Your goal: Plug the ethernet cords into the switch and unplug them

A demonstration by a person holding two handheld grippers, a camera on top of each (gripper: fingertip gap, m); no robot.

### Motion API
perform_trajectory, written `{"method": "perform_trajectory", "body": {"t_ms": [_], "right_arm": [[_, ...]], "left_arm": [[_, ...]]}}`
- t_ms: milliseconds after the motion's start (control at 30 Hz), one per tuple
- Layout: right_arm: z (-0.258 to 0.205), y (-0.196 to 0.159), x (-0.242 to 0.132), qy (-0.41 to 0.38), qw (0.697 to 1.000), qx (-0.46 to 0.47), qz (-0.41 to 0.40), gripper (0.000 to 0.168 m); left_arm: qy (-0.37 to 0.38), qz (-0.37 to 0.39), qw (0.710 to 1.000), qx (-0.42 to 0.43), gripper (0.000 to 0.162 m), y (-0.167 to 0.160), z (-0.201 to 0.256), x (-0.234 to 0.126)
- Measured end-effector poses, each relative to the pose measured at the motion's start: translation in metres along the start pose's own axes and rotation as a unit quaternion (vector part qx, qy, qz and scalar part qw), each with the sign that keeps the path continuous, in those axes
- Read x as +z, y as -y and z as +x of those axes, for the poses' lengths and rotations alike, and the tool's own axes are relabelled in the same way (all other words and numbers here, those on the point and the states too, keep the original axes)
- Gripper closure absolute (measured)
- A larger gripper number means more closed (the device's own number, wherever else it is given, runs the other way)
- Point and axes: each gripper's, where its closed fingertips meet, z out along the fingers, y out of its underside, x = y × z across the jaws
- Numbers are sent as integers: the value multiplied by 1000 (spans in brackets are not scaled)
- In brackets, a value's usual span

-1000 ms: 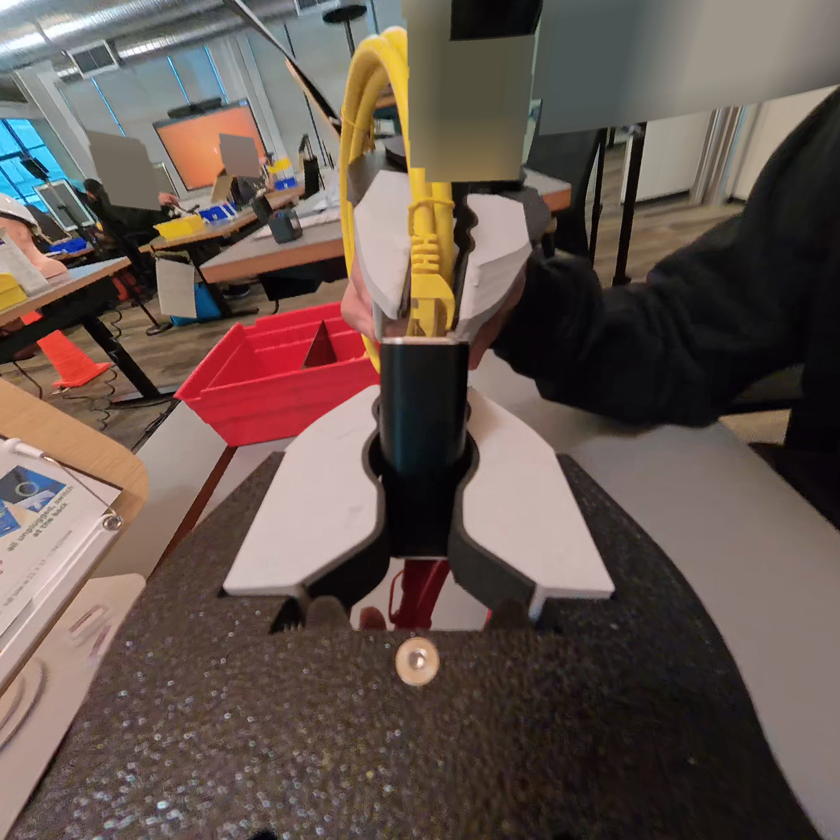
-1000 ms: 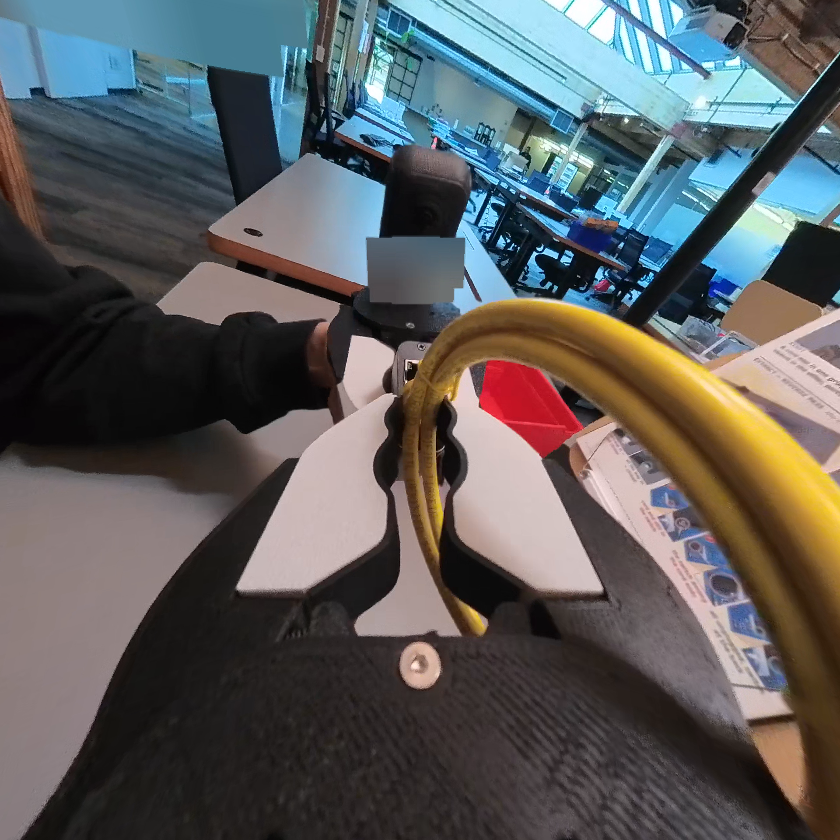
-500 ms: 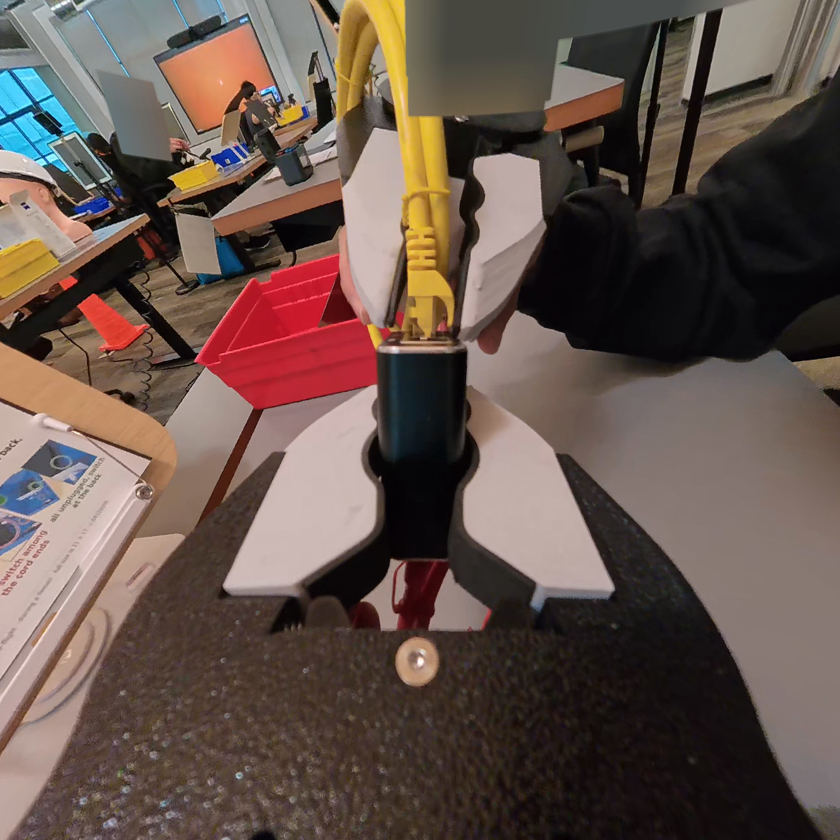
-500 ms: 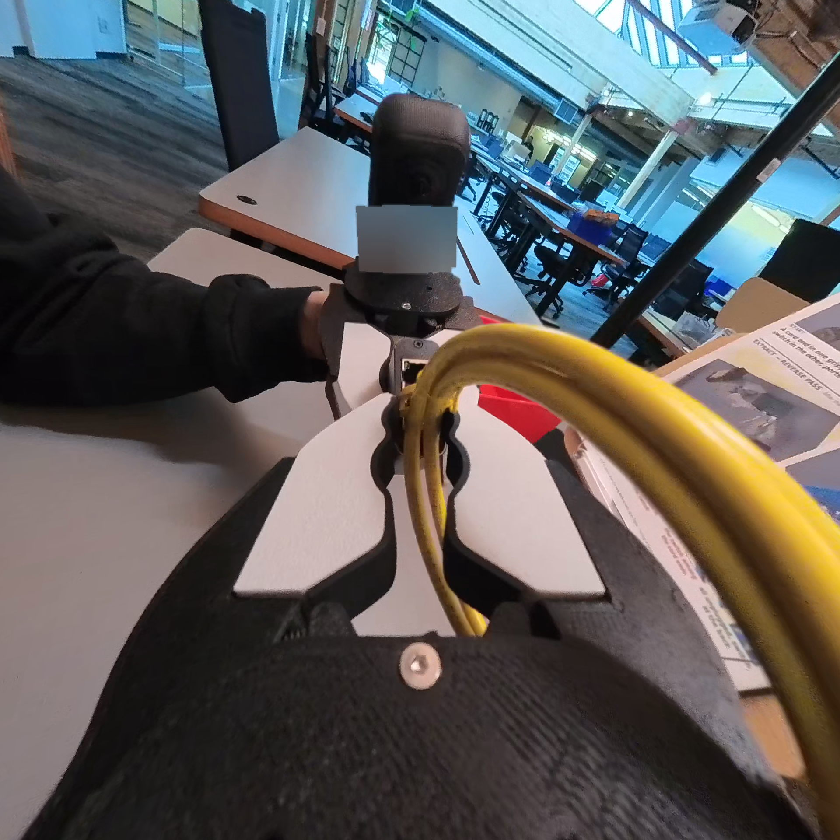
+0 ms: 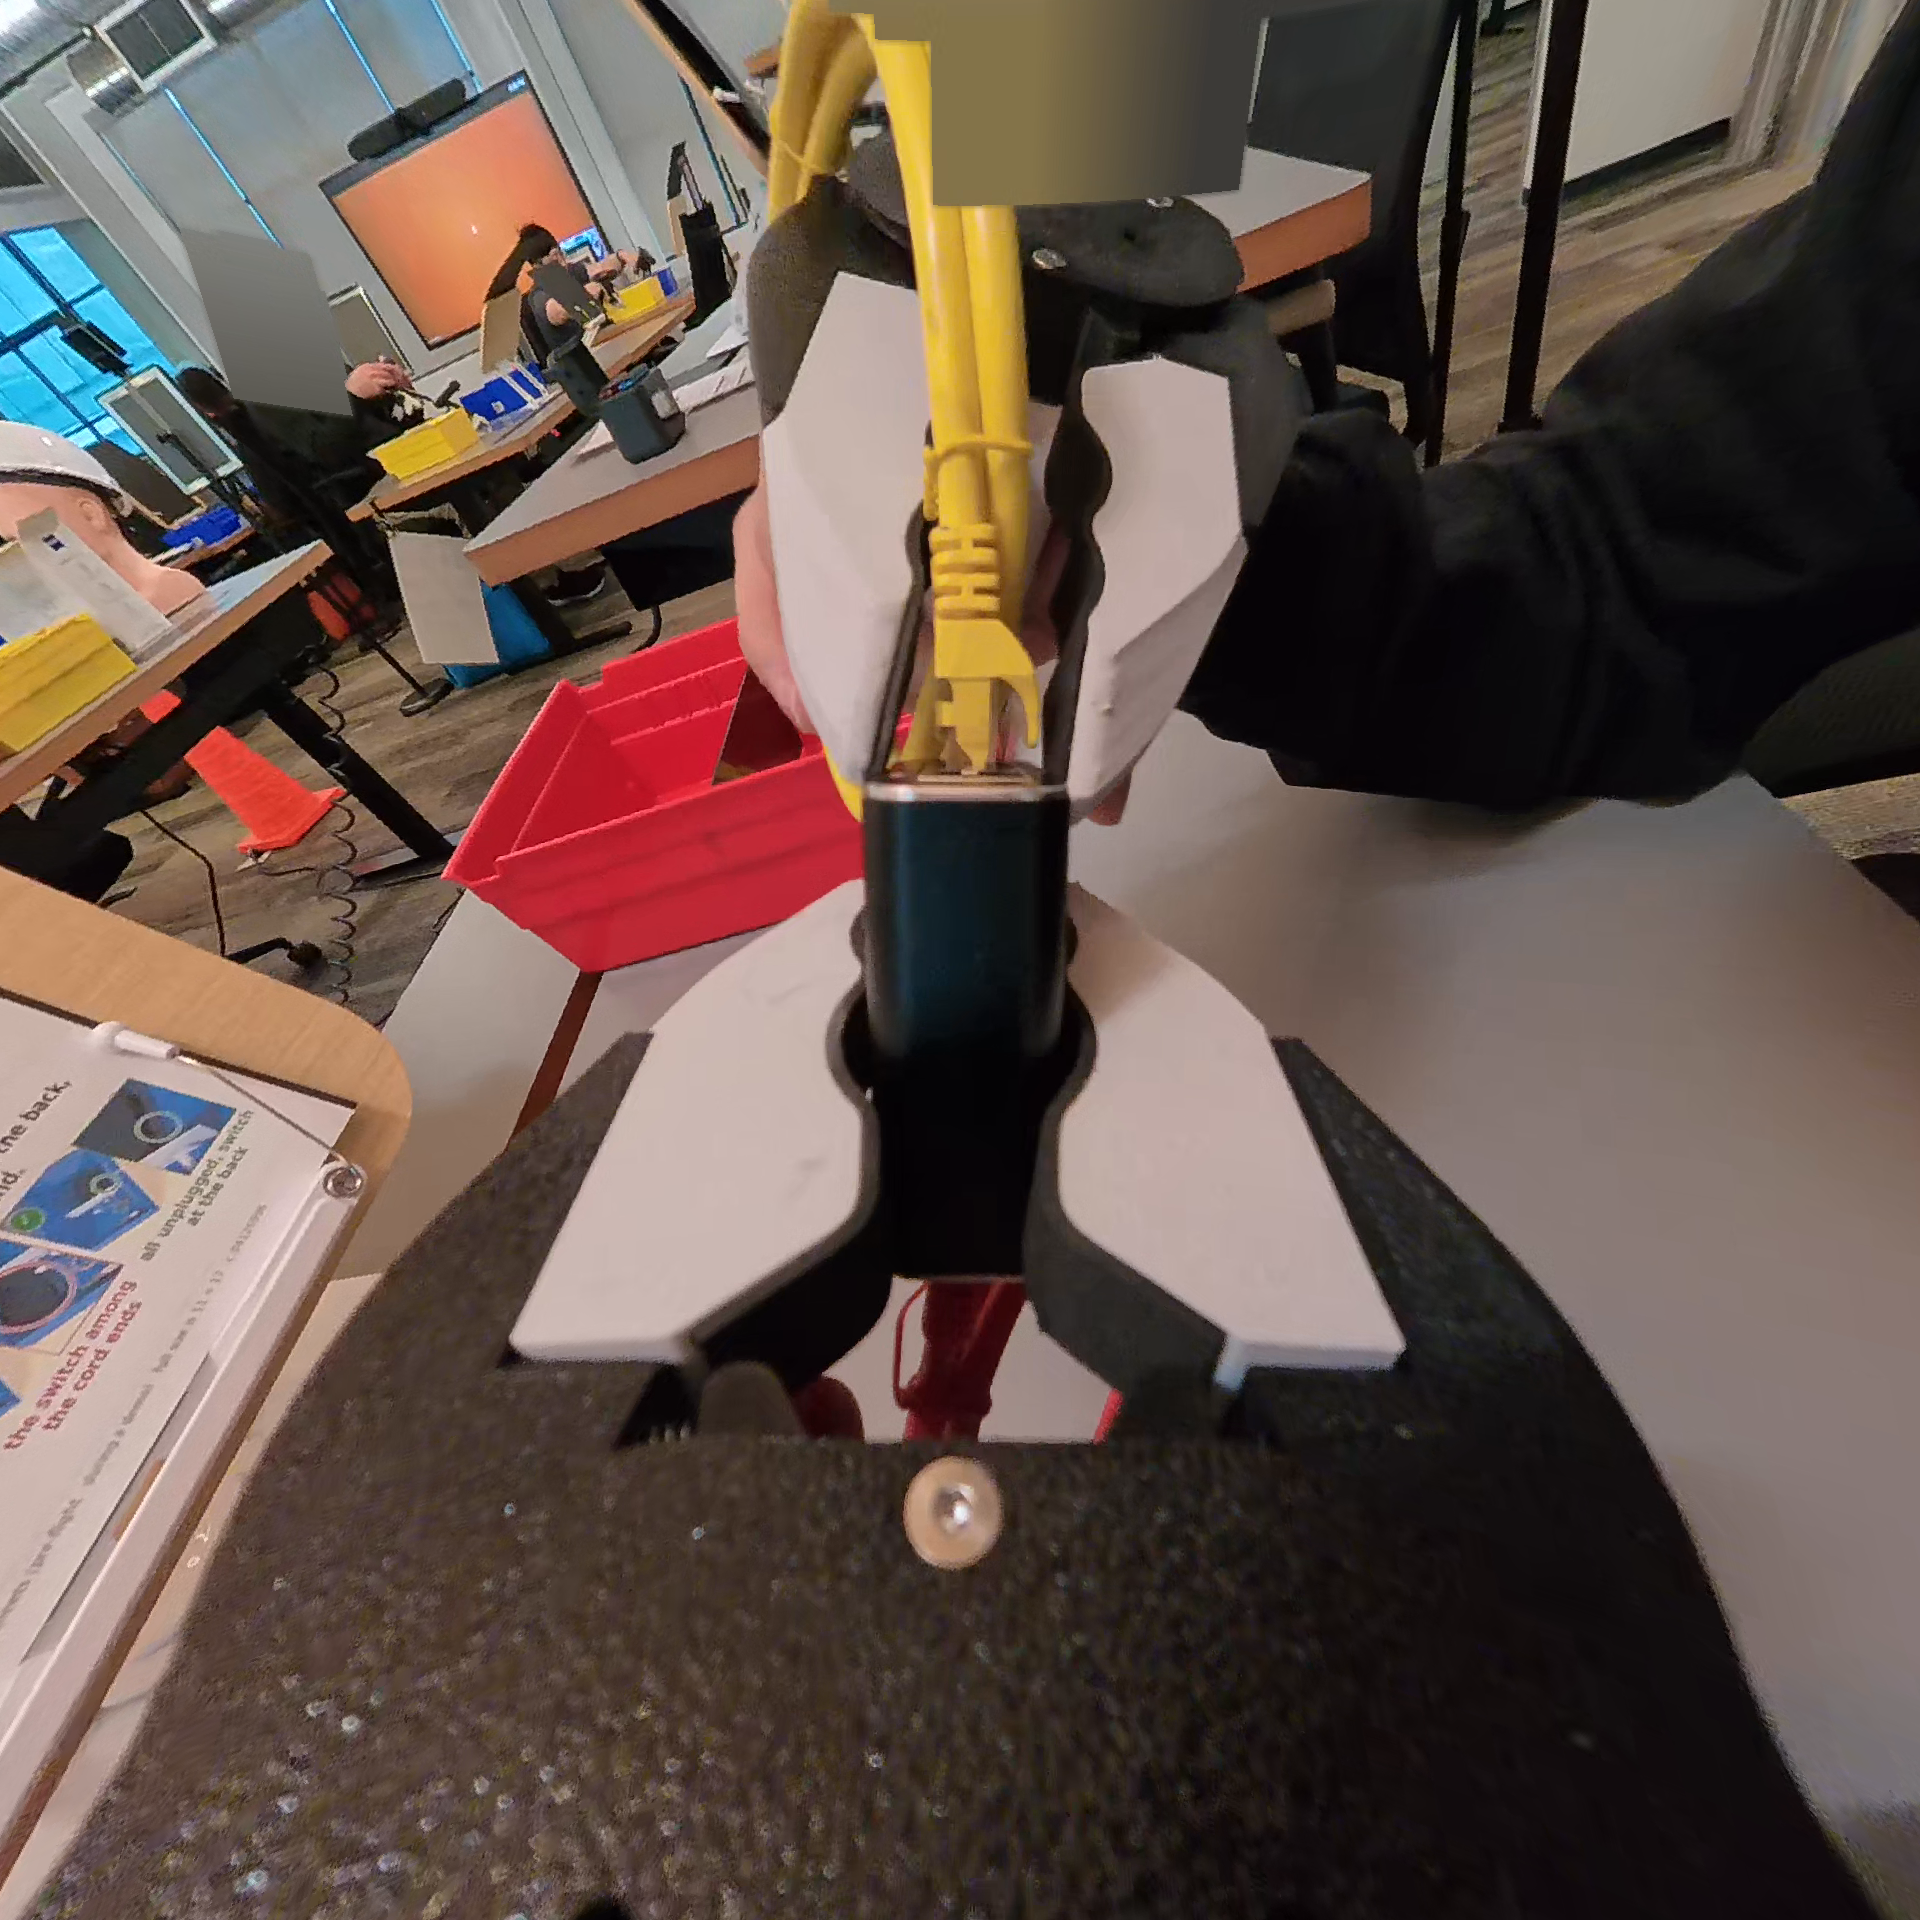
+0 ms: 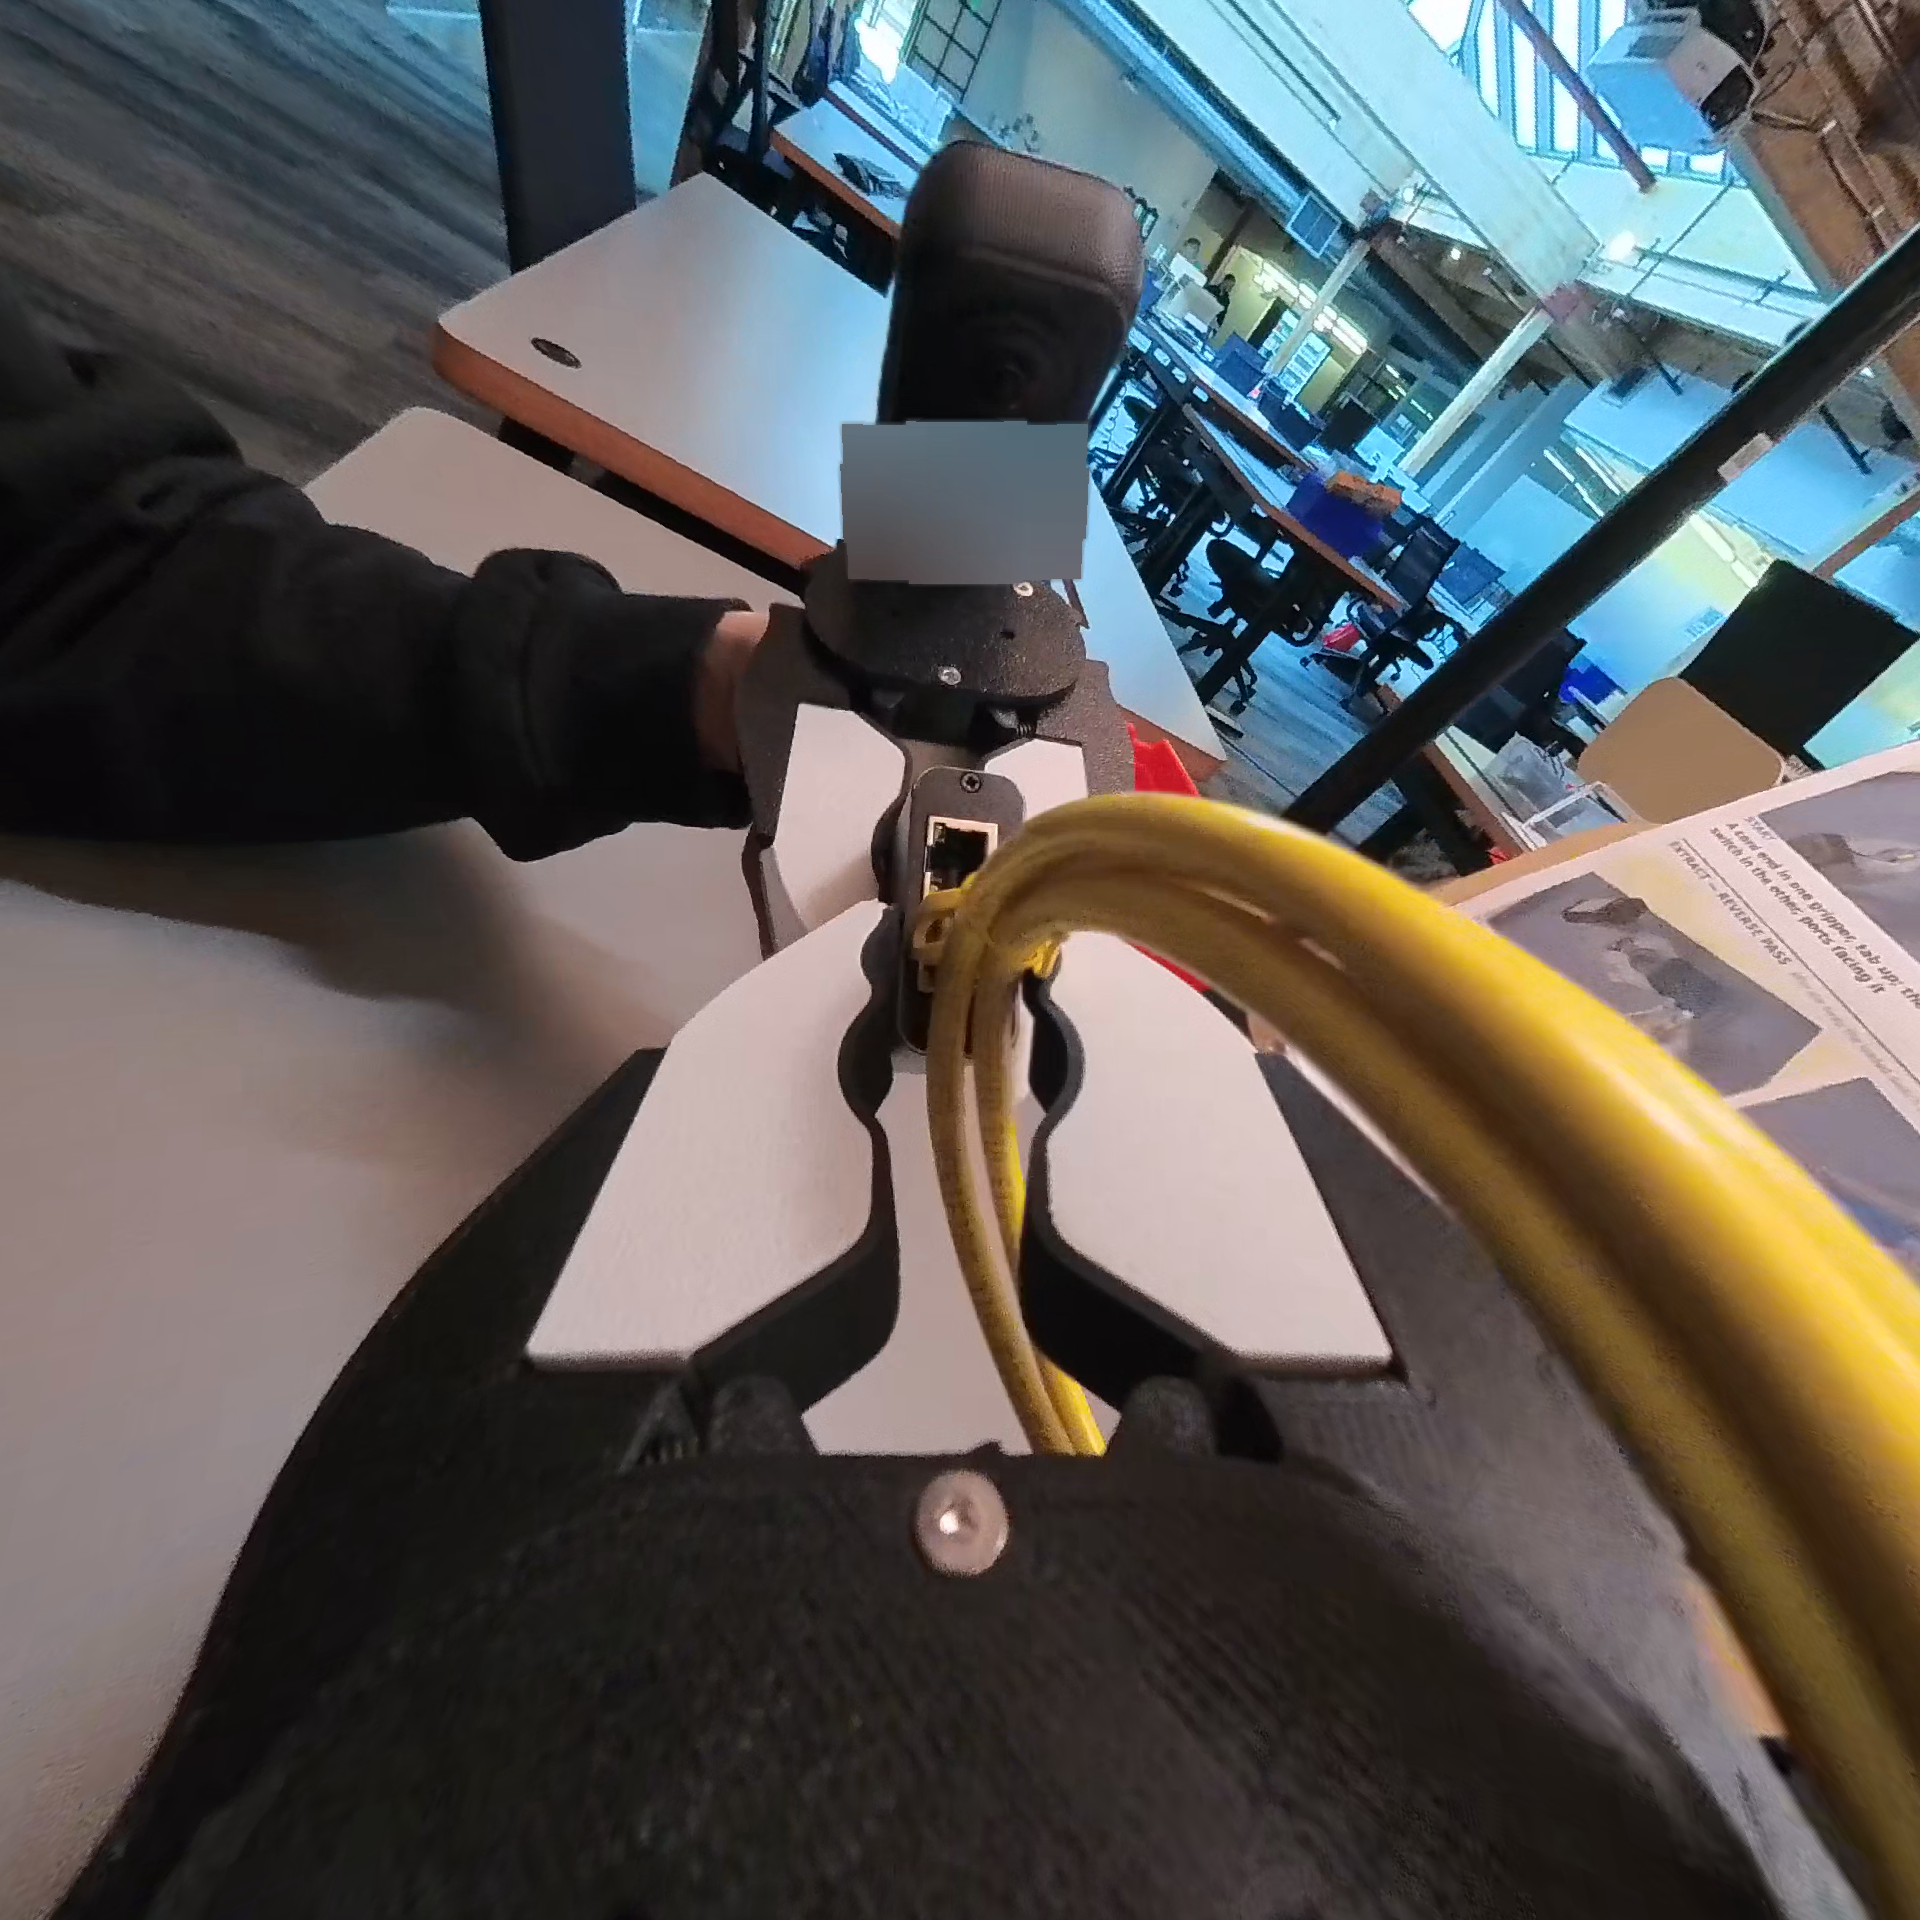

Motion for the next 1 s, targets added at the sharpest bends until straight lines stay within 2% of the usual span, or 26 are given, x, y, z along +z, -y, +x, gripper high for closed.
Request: {"method": "perform_trajectory", "body": {"t_ms": [533, 700, 833, 1000], "right_arm": [[-5, 6, -5, 11, 1000, -11, -17, 147], [-9, 6, -5, 23, 1000, -9, -20, 141], [-7, 8, -7, 14, 1000, -14, -20, 148], [-5, 5, -7, 8, 999, -24, -26, 148]], "left_arm": [[-20, 21, 1000, 3, 135, 7, 7, -1], [-23, 24, 999, 5, 135, 8, 7, -1], [-26, 24, 999, 6, 135, 9, 9, -1], [-18, 16, 1000, 6, 135, 6, 6, -1]]}}
